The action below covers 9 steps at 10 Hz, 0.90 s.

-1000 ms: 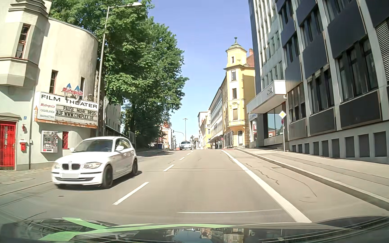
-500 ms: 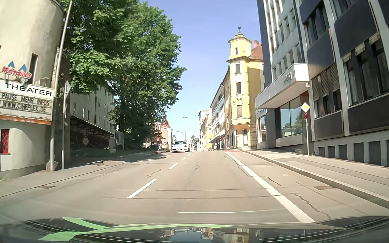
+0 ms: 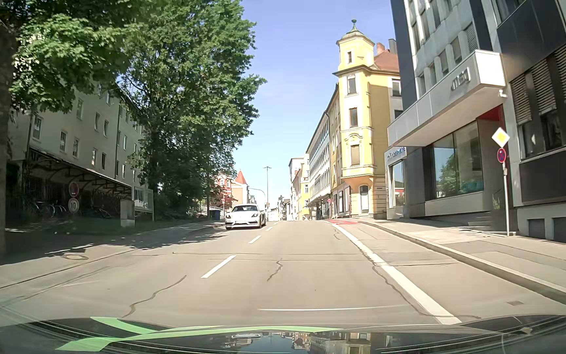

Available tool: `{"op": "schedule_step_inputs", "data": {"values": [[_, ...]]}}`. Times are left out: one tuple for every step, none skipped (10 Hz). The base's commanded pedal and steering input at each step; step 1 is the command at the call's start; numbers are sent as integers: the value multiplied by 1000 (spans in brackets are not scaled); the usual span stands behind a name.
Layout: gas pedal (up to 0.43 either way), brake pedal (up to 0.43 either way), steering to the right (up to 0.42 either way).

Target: Follow the waypoints while adhering to traffic rules and regulations

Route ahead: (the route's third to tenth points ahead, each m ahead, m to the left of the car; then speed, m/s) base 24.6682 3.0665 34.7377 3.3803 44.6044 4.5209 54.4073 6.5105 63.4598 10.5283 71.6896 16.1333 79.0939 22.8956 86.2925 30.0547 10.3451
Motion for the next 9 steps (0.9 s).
{"op": "schedule_step_inputs", "data": {"values": [[59, 0, -5], [59, 0, -5], [59, 0, -5], [59, 0, -4], [79, 0, -4], [98, 0, -4], [98, 0, -4], [98, 0, -4], [110, 0, -4]]}}
